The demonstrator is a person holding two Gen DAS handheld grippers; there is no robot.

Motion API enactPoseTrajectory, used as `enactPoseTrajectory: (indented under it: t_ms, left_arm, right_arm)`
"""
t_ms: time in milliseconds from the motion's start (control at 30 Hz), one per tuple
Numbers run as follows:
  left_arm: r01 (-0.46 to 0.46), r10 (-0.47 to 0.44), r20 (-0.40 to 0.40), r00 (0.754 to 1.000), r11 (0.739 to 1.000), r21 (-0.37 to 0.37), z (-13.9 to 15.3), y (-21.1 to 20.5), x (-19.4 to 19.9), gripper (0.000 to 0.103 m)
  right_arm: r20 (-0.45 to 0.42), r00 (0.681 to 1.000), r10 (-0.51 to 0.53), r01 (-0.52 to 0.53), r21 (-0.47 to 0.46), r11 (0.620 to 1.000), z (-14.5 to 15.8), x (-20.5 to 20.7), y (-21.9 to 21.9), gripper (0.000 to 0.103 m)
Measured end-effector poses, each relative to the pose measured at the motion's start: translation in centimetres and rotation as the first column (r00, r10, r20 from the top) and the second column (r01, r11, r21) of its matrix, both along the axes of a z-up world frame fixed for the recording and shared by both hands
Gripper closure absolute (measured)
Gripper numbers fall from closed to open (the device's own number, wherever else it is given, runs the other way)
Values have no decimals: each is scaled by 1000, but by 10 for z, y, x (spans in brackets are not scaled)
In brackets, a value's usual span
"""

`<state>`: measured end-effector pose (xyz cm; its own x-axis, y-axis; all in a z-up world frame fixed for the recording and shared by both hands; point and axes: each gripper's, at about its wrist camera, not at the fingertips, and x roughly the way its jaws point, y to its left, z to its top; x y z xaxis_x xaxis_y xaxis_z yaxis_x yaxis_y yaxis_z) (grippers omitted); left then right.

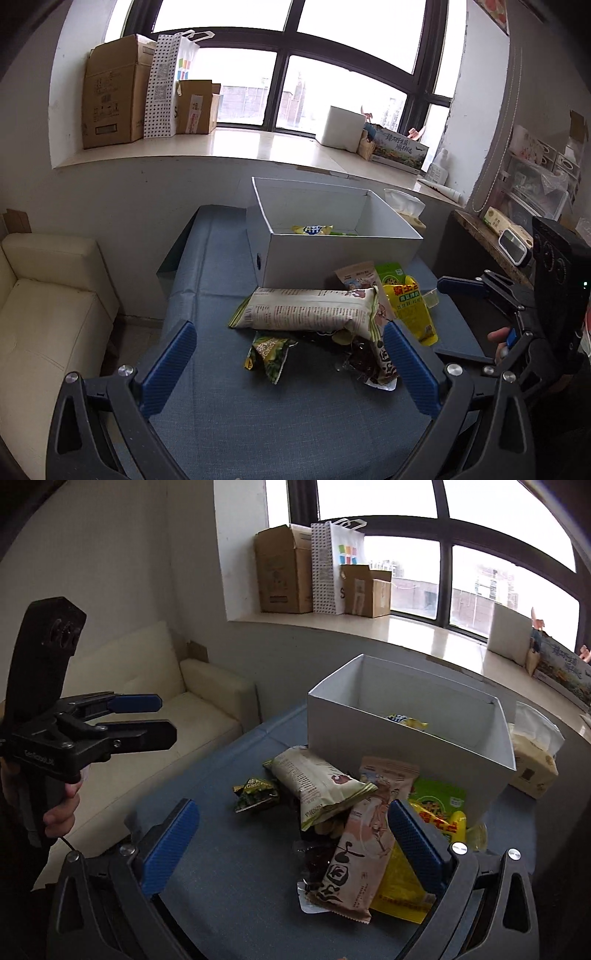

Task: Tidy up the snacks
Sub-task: 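Grasp the white rice-cracker bag with the right tool beside the box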

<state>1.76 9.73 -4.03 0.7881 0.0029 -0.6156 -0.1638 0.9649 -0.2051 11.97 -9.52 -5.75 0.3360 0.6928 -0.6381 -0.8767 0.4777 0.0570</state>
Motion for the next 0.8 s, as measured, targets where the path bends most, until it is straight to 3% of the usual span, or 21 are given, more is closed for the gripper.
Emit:
enactPoseTrajectory:
  t_ms: [167,367,500,633,667,700,733,800]
  left_arm:
    - [-30,29,-13,999,999,-39,-11,16,-9,0]
    - [-40,38,-42,998,999,-32,-25,25,-16,0]
    - [-51,49,-61,997,998,-30,-34,30,-18,0]
    - [-54,50,-74,996,998,-44,-42,33,-17,0]
    - [-53,49,-79,996,998,-43,-44,33,-16,0]
    - [-53,49,-84,995,998,-41,-46,32,-15,0]
    - [-51,48,-90,995,998,-37,-48,31,-14,0]
    - [-47,45,-101,994,999,-24,-51,28,-12,0]
  right_arm:
    - [-27,998,65,-69,-170,983,-18,27,58,0]
    - [-34,990,140,-143,-327,934,-43,58,117,0]
    - [-13,984,178,-165,-444,881,-63,64,139,0]
    - [-61,981,184,-190,-496,847,-83,69,144,2]
    - [-87,981,173,-193,-501,844,-87,71,144,13]
    - [-108,981,163,-195,-505,841,-90,72,144,35]
    - [-111,982,150,-186,-514,837,-93,73,143,45]
    - [-117,982,151,-189,-497,847,-93,74,140,50]
